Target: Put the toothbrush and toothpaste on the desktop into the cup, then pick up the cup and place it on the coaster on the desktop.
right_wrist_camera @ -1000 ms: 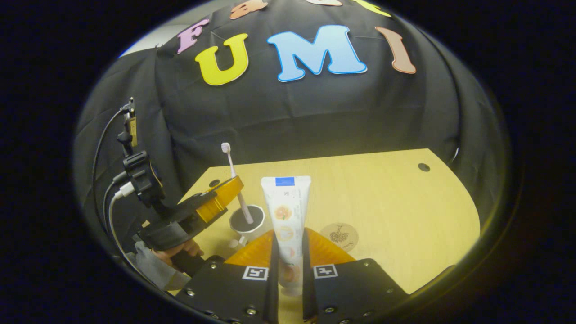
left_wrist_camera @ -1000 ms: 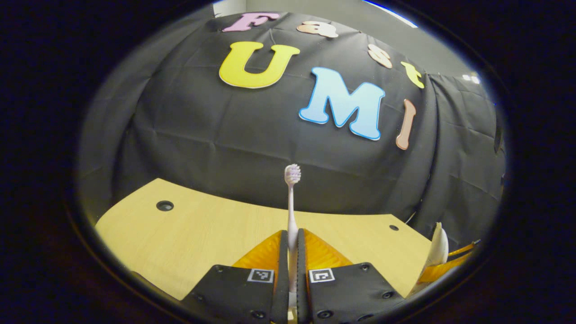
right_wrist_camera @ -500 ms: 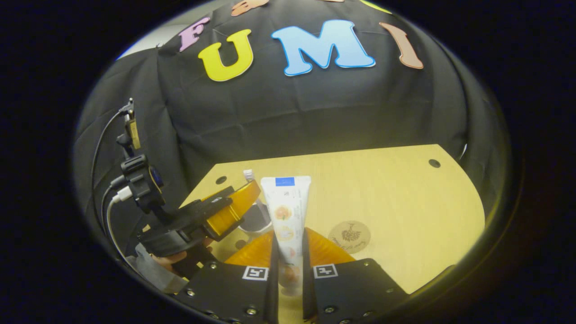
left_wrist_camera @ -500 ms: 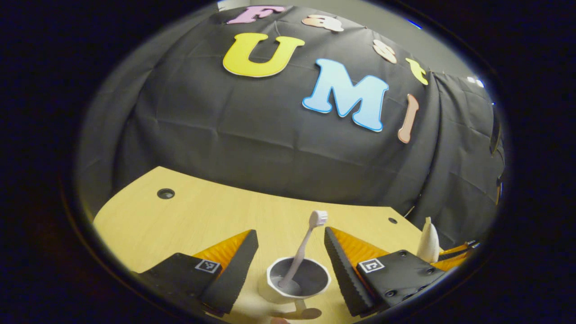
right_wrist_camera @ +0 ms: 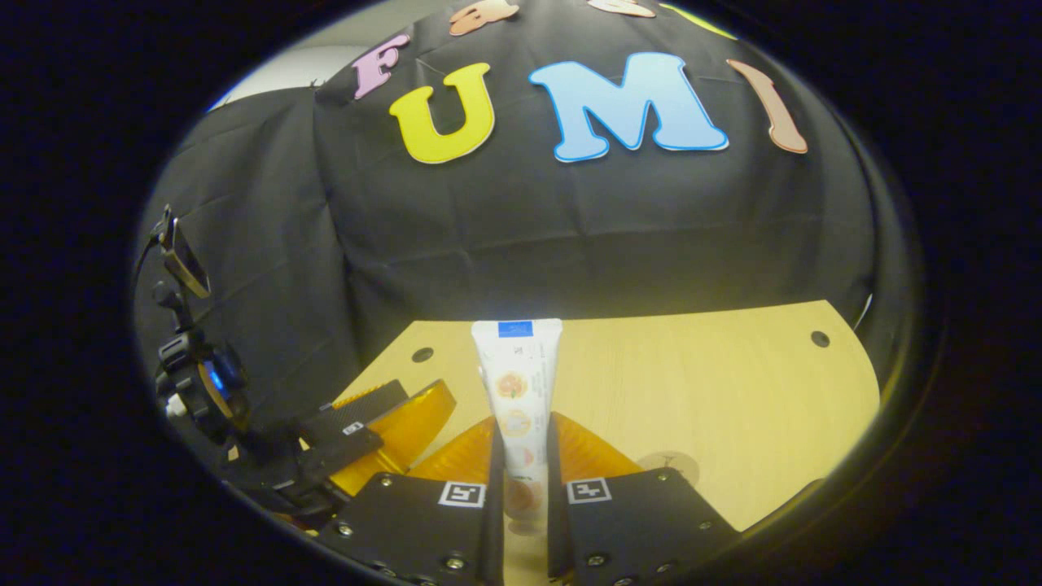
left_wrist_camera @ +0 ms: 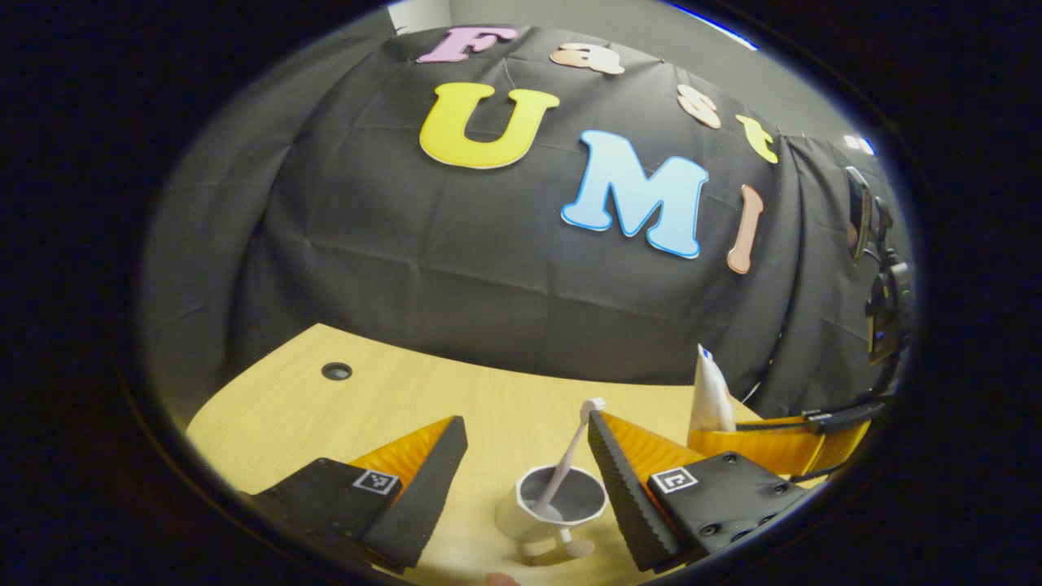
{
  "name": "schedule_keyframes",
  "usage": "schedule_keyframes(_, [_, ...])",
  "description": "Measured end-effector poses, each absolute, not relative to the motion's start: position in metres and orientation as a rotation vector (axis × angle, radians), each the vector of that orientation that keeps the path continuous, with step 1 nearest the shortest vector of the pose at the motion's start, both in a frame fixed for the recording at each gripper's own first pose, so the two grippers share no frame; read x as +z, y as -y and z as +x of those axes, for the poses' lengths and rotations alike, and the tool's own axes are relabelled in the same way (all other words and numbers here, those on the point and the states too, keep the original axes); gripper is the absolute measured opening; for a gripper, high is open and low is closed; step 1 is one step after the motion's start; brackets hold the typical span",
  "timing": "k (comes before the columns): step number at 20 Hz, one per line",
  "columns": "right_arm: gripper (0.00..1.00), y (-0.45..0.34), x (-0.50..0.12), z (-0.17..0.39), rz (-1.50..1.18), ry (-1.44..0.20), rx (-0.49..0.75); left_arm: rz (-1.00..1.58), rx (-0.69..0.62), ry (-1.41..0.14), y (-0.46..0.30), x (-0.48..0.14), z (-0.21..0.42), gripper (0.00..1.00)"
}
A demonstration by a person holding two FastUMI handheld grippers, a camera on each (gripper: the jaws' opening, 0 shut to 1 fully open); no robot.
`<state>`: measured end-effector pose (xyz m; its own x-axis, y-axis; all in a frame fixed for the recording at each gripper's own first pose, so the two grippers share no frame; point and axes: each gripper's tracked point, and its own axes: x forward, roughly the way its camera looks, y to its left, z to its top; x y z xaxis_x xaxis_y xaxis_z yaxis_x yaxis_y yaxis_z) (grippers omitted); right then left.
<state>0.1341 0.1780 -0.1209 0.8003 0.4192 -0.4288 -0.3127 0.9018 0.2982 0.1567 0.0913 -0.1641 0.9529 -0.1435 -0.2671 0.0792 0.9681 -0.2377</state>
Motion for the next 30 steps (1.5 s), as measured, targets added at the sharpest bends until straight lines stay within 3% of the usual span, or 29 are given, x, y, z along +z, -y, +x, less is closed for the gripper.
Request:
schedule_keyframes(13, [0.21,-0.252,-0.121,0.159,0.02,-0.285,0.557,-0.26,0.097,-0.334,-0.18,-0.179,0.102,0.96])
schedule_keyframes(17, [0.21,-0.264,-0.135,0.183,0.007,-0.306,0.569,-0.272,0.124,-0.344,-0.191,-0.182,0.089,0.96])
schedule_keyframes(25, [0.26,-0.267,-0.151,0.175,-0.056,-0.354,0.544,-0.276,0.125,-0.344,-0.197,-0.182,0.082,0.96])
schedule_keyframes(27, [0.29,-0.266,-0.151,0.17,-0.065,-0.371,0.55,-0.275,0.114,-0.343,-0.193,-0.182,0.082,0.96])
schedule_keyframes(29, [0.39,-0.263,-0.147,0.166,-0.079,-0.366,0.542,-0.275,0.105,-0.342,-0.189,-0.181,0.084,0.96])
schedule_keyframes(30, [0.54,-0.262,-0.142,0.165,-0.083,-0.353,0.536,-0.275,0.101,-0.342,-0.189,-0.181,0.084,0.96])
